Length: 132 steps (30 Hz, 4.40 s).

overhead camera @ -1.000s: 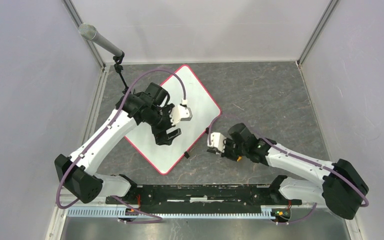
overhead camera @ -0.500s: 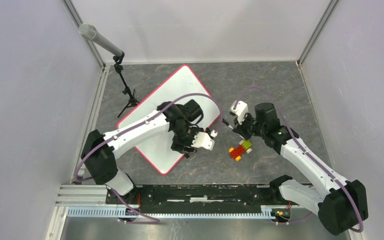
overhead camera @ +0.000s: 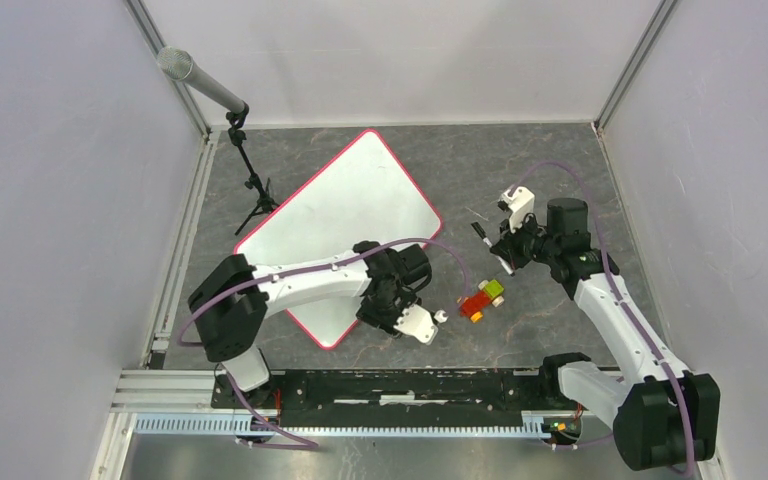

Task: Write a sentence on the whiteboard
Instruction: Move the whiteboard to the corner of the board, then pass from the right arm to the left

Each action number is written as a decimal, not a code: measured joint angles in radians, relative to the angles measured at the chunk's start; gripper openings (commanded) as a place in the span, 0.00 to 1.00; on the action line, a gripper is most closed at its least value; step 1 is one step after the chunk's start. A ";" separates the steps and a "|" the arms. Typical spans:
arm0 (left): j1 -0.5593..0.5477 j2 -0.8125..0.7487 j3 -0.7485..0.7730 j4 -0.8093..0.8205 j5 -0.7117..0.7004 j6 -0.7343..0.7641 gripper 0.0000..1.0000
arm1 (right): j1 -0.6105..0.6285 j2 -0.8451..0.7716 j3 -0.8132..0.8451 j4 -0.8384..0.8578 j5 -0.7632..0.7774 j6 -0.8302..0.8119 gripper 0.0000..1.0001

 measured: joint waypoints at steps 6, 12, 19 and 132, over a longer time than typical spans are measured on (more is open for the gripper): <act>-0.002 0.052 -0.006 0.077 -0.052 0.001 0.59 | -0.012 0.000 0.000 -0.011 -0.019 -0.008 0.00; -0.004 0.090 -0.030 0.113 -0.098 0.013 0.55 | -0.025 0.000 0.000 -0.021 -0.022 -0.023 0.00; -0.006 0.113 -0.079 0.140 -0.163 0.066 0.39 | -0.054 0.000 0.000 -0.023 -0.026 -0.047 0.00; 0.482 -0.127 0.477 0.344 0.676 -1.603 0.61 | 0.488 0.100 0.591 -0.254 0.077 -0.312 0.00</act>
